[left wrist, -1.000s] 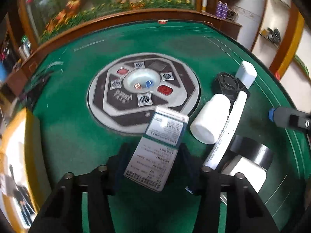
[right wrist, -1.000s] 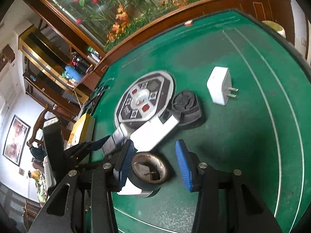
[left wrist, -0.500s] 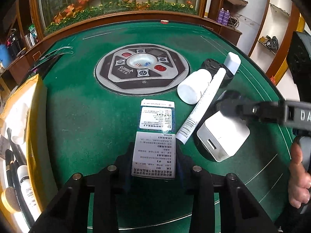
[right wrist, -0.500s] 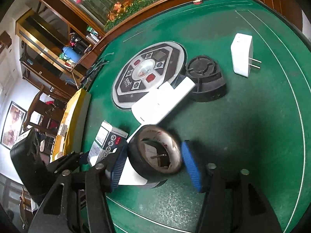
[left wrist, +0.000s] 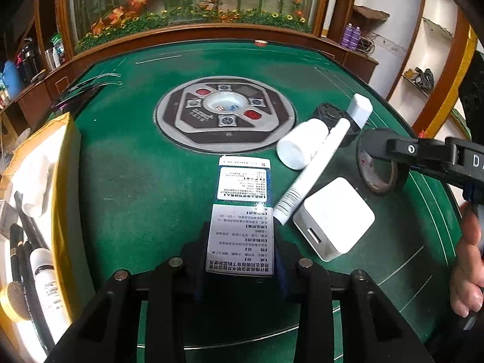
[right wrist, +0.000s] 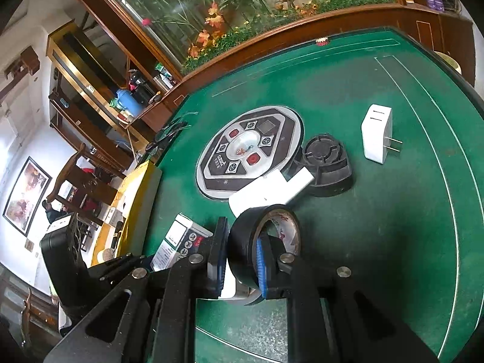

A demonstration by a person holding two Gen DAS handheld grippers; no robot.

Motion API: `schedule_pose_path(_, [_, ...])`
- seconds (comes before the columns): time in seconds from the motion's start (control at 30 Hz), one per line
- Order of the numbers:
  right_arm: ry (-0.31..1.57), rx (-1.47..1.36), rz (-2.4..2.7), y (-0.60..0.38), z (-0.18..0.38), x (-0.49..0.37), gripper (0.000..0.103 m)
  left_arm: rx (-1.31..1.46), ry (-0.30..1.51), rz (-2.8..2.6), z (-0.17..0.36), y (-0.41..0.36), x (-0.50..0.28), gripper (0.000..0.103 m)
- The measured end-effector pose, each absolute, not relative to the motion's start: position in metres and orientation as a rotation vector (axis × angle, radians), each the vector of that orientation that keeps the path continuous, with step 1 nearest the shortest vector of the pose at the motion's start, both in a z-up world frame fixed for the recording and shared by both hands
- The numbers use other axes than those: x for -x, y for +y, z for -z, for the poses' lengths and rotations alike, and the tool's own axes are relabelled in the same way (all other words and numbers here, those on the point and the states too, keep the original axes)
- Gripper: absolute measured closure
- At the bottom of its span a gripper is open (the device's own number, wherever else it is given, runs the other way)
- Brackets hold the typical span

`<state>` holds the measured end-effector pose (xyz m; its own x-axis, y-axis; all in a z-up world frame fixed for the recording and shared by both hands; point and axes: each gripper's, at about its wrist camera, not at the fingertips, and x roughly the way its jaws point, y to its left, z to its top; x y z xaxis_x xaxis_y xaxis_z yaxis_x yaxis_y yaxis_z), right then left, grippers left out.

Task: Organize rigid objects
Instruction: 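Grasp the white medicine box with the left tool while the right tool grasps the black electrical tape, then carry the medicine box and electrical tape into the tray and open both tools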

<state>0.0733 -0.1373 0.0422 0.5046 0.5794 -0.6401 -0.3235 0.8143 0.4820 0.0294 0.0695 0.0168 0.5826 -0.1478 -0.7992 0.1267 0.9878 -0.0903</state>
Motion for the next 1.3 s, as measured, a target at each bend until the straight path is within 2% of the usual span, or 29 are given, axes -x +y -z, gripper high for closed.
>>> schedule_pose_path(0.57, [0.801,-0.227,-0.592,-0.124,-0.052,-0.061,0.087,0.103,0.820,0.150,-0.050,0.092,-0.001,0.066])
schedule_pose_path(0.87, [0.719,-0.120,-0.603,-0.105,-0.059,-0.045,0.087,0.165,0.753,0.083,-0.067,0.140,0.033,0.066])
schedule_pose_path(1.1, [0.702,-0.032,-0.715,-0.058,-0.074,-0.023,0.087,0.250,0.739,-0.040,-0.059,0.200,0.058,0.066])
schedule_pose_path(1.3, [0.697,0.073,-0.856,0.026,-0.099,-0.009,0.087,0.305,0.769,-0.104,-0.036,0.228,0.067,0.066])
